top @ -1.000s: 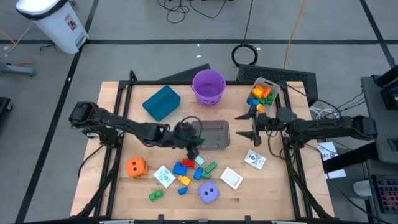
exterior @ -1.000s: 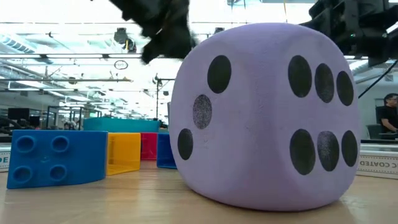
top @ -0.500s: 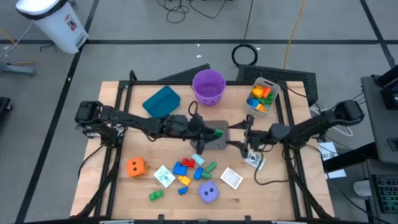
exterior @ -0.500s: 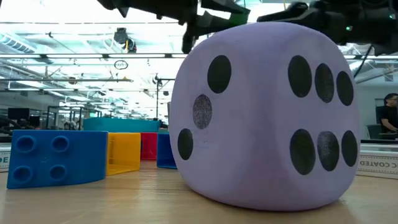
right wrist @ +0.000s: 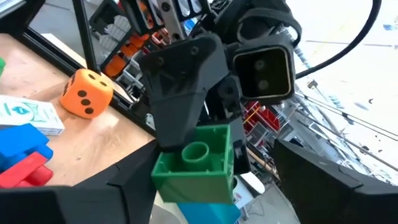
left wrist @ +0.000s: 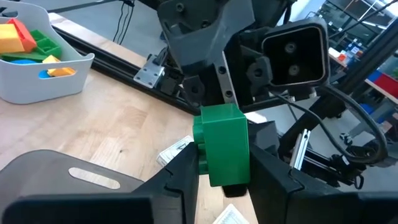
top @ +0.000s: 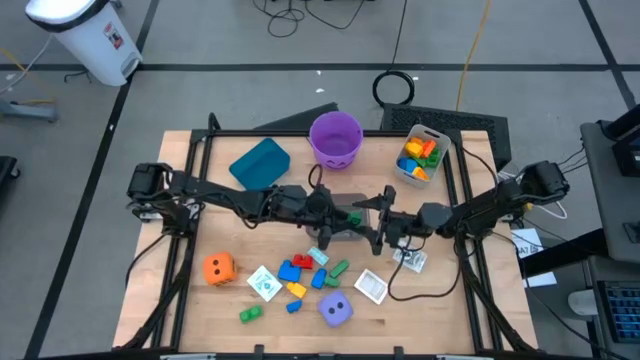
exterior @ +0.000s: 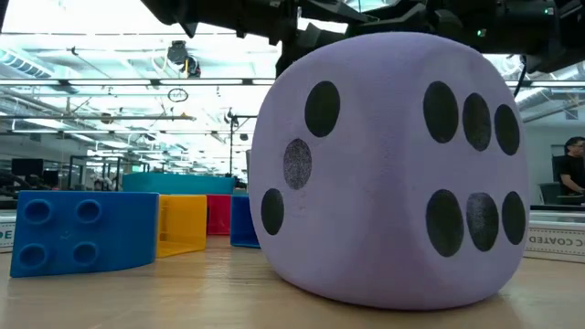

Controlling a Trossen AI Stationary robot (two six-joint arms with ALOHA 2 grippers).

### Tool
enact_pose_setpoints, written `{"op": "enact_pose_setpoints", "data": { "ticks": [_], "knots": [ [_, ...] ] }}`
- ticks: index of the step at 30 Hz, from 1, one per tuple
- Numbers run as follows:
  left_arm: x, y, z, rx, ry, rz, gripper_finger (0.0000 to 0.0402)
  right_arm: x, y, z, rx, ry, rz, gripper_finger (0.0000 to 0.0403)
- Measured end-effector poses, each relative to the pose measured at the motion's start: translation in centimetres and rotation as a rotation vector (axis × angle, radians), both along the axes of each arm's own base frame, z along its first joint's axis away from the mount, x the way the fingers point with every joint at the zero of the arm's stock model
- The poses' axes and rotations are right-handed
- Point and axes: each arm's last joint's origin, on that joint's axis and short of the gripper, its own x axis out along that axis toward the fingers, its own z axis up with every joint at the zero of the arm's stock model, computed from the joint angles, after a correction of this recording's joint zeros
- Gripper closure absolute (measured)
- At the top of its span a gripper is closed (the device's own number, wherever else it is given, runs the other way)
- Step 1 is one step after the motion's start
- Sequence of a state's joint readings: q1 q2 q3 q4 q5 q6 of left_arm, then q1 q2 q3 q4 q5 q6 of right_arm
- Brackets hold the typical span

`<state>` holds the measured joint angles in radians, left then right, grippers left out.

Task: Pick & Place Toys
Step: Put the green game piece into the white bin

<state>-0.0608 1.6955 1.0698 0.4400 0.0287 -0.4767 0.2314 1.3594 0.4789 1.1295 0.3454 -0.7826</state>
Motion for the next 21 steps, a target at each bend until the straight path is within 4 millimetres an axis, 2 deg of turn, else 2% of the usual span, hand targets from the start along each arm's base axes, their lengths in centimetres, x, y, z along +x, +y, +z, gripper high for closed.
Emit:
{"op": "enact_pose_setpoints", "data": {
  "ticks": [6,15,21],
  "knots": [
    [0.0,0.0,0.01,0.0,-0.001,0.0,0.0285,0.02,0.01,-0.18,-0.019,0.02,-0.001,0.0176],
    [0.01,-0.01,0.08,-0.002,-0.008,-0.004,0.0282,0.03,0.02,-0.29,-0.024,0.029,0.003,0.0289],
    [0.0,-0.01,0.02,0.014,-0.004,-0.008,0.0279,0.04,0.03,-0.35,-0.009,0.034,0.006,0.0298]
  ]
}}
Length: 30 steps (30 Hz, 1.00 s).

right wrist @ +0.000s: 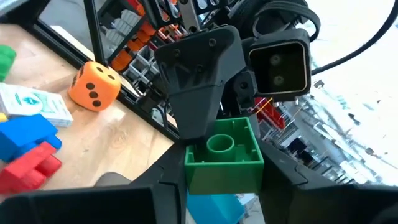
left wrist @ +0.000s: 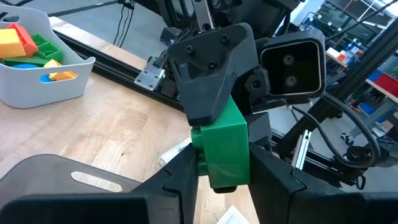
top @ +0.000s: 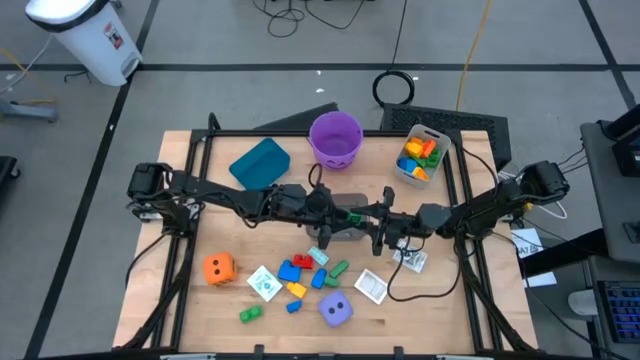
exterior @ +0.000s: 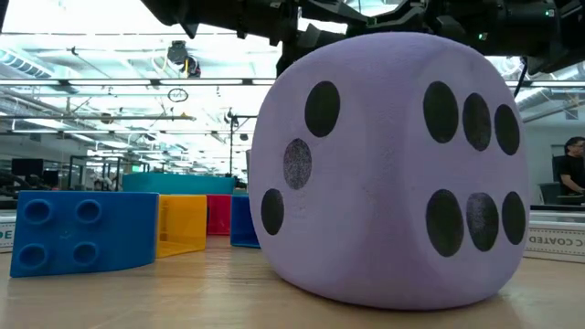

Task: Pick & Place Toys
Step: Put the green game piece into the white bin

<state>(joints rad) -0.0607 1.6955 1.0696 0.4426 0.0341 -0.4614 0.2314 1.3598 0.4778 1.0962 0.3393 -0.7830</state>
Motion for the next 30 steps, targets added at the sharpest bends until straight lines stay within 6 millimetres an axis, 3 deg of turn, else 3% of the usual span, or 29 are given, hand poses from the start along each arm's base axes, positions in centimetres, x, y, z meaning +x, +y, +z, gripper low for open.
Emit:
{"op": "enact_pose_setpoints", "data": {
  "ticks": [12,22,30],
  "knots": [
    [-1.7,1.9,3.1,0.056,-0.045,0.022,0.0277,-0.3,-0.4,0.5,0.137,-0.022,-0.106,0.0298],
    [-2.0,1.8,2.8,0.038,0.004,-0.026,0.0278,-0.7,-0.7,0.5,0.174,-0.006,-0.17,0.0298],
    [-3.7,1.1,4.3,0.242,0.035,0.02,0.0277,-3.0,-2.4,2.1,0.32,0.012,-0.376,0.0298]
  ]
}}
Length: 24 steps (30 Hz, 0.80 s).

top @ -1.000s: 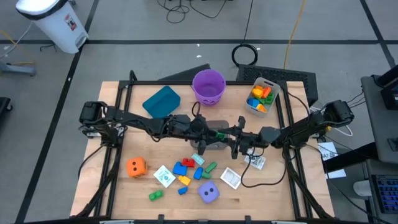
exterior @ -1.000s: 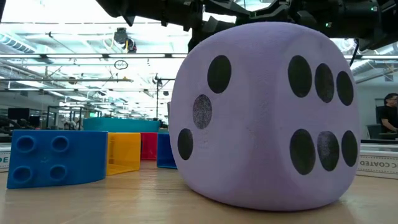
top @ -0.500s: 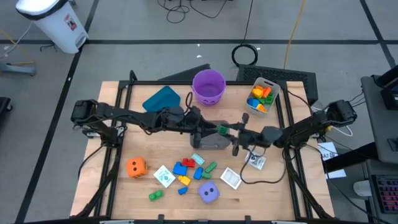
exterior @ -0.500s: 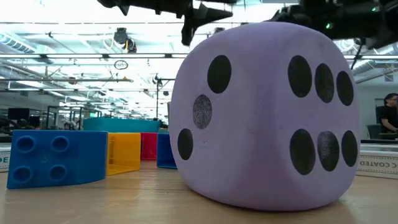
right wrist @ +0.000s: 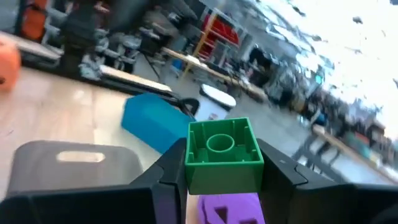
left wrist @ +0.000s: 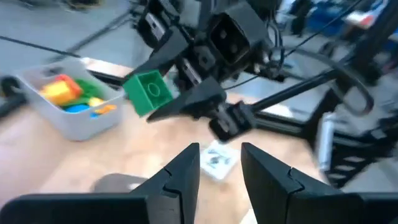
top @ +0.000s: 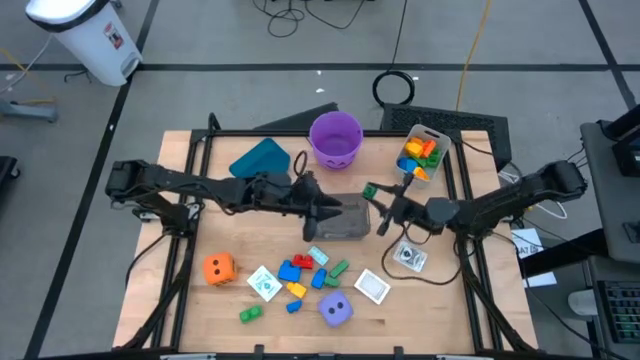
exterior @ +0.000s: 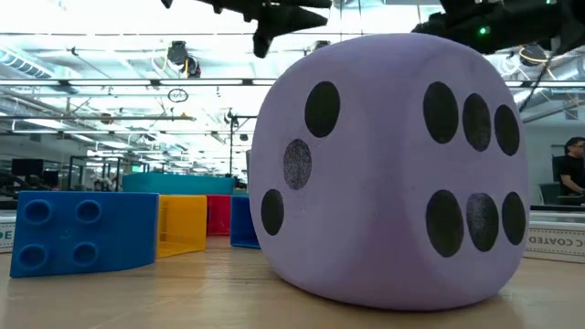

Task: Pick & Place Toys
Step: Put the green game piece into the white bin

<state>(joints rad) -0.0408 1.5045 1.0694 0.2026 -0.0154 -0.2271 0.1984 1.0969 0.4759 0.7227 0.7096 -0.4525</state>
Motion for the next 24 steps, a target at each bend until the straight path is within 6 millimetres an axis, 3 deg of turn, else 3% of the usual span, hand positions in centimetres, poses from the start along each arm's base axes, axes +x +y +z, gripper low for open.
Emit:
{"op": "enact_pose_setpoints", "data": {
  "ticks": [4,10,14,19,24],
  "knots": [
    [-1.0,-0.6,-0.2,0.074,0.02,0.096,0.0277,-1.8,-2.0,0.2,0.106,0.009,-0.077,0.0298],
    [-4.2,0.0,-2.3,0.102,0.024,0.289,0.0277,-5.4,-5.7,-1.9,0.214,-0.083,-0.276,0.0298],
    [-7.0,0.8,-3.7,0.098,-0.061,0.402,0.0277,-7.5,-8.1,-3.7,0.303,-0.081,-0.434,0.0298],
    [-9.9,1.6,-5.4,0.066,-0.187,0.439,0.0277,-9.2,-11.0,-5.8,0.54,-0.015,-0.449,0.0298],
    [-11.1,2.0,-6.4,0.048,-0.199,0.45,0.0277,-10.5,-12.9,-7.0,0.724,-0.008,-0.465,0.0297]
  ]
}}
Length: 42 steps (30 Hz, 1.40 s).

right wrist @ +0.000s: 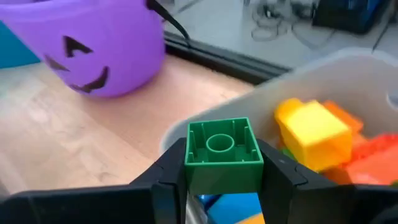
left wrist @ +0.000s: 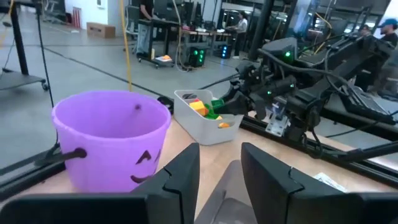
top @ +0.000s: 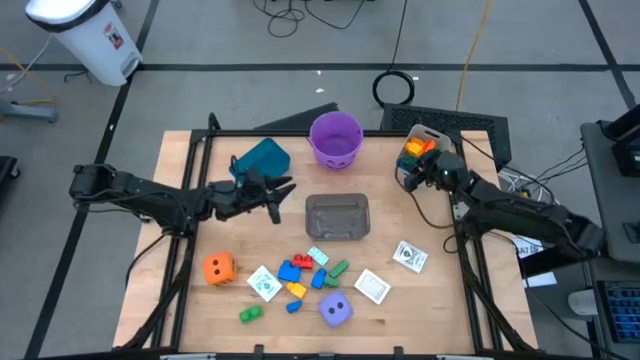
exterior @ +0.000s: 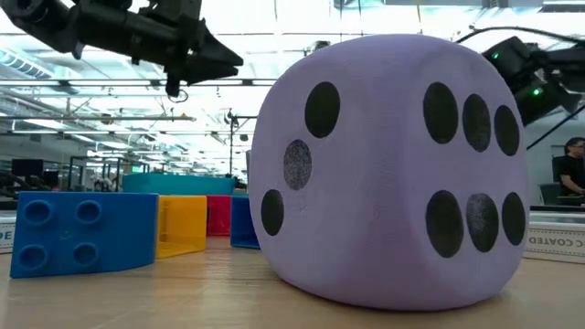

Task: Pick & Place Toys
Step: Put the green game piece into the white bin

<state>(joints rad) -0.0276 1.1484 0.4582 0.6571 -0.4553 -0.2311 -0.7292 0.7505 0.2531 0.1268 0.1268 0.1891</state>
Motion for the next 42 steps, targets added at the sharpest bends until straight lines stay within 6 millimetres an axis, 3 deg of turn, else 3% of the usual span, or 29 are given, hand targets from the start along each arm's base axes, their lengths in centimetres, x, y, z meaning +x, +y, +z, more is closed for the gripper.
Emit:
{"op": "enact_pose_setpoints", "data": {
  "ticks": [5,19,33,35,38,40,42],
  "knots": [
    [0.1,0.2,0.1,-0.007,-0.005,0.006,0.0277,-0.2,-0.5,-0.4,0.069,-0.03,0.027,0.026],
    [0.1,0.2,0.1,-0.026,-0.011,0.006,0.0277,-0.2,-0.5,0.2,0.01,-0.047,0.032,0.0188],
    [0.2,-0.3,-0.1,-0.104,-0.024,-0.1,0.0277,2.6,3.7,3.8,-0.234,-0.285,0.522,0.0185],
    [0.3,-0.5,-0.2,-0.197,-0.03,-0.188,0.0277,2.9,4.2,4.1,-0.25,-0.309,0.562,0.0186],
    [0.4,-1.5,0.1,-0.322,-0.039,-0.505,0.0277,3.1,4.8,4.3,-0.262,-0.331,0.601,0.0186],
    [0.6,-3.3,1.2,-0.363,-0.038,-0.753,0.0277,3.2,5.0,4.3,-0.279,-0.324,0.614,0.0186],
    [0.6,-5.9,2.5,-0.37,-0.025,-0.859,0.0276,3.2,5.1,4.3,-0.297,-0.312,0.603,0.0186]
  ]
}}
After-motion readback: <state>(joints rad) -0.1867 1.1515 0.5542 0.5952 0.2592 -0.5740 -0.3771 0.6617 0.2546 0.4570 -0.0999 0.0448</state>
